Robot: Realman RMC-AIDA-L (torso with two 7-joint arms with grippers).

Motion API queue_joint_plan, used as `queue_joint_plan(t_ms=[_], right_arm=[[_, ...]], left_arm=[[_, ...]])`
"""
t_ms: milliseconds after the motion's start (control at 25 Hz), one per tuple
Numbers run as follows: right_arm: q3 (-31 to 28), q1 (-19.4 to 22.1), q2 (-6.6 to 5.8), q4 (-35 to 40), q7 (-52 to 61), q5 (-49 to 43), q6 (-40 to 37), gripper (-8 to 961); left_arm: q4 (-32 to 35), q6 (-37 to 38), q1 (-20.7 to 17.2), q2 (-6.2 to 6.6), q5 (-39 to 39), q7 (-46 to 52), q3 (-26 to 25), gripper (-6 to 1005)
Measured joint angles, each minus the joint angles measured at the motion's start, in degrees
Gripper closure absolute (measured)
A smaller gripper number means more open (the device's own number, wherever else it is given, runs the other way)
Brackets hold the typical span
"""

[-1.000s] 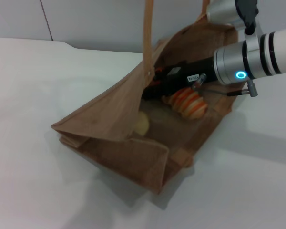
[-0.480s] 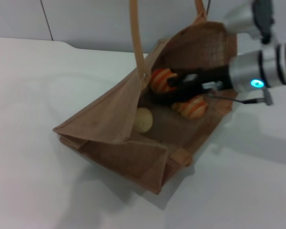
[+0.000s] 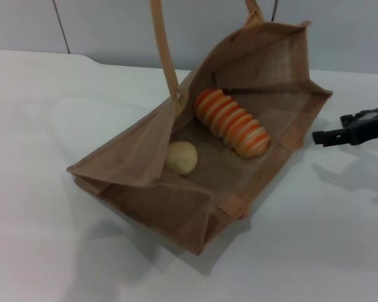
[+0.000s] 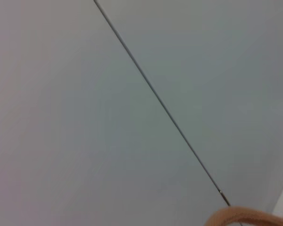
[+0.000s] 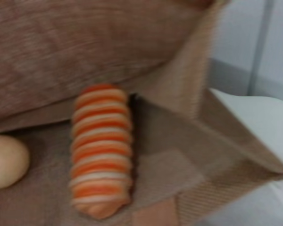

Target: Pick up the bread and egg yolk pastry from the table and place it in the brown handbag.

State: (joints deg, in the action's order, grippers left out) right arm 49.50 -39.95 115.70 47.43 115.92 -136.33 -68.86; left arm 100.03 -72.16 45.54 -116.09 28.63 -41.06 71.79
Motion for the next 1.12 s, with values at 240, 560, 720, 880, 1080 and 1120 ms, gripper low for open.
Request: queue_joint_plan(t_ms=[240, 560, 720, 880, 1080, 1120], right_arm=[[-3.0, -0.1, 0.09, 0.2, -0.9, -0.1, -0.4, 50], [-3.1, -1.1, 0.09, -0.9, -0.9, -0.2, -0.2, 50], [-3.1, -1.1, 0.08, -1.1, -0.9, -0.2, -0.1, 50], [-3.2, -1.1, 0.17, -1.1, -1.6, 0.7, 0.7, 50], [-3.1, 0.8, 0.68, -1.2, -10.0, 11.2, 3.0, 50], [-3.0, 1.7, 0.73, -1.4, -13.3, 14.6, 3.6, 50]], left_arm=[[-0.5, 4.8, -1.4, -0.15, 1.1, 5.1, -0.2, 766], [-5.4, 6.6, -2.4, 0.40, 15.7, 4.3, -2.8, 477], [-8.2, 6.7, -3.7, 0.25, 25.5, -1.6, -4.6, 393], [-9.9, 10.5, -7.0, 0.01, 30.4, -6.5, -5.6, 309], [-11.1, 21.9, -14.1, -0.14, 33.1, -14.1, -1.7, 163], [-11.8, 24.2, -15.1, -0.14, 34.6, -16.4, -0.6, 121]])
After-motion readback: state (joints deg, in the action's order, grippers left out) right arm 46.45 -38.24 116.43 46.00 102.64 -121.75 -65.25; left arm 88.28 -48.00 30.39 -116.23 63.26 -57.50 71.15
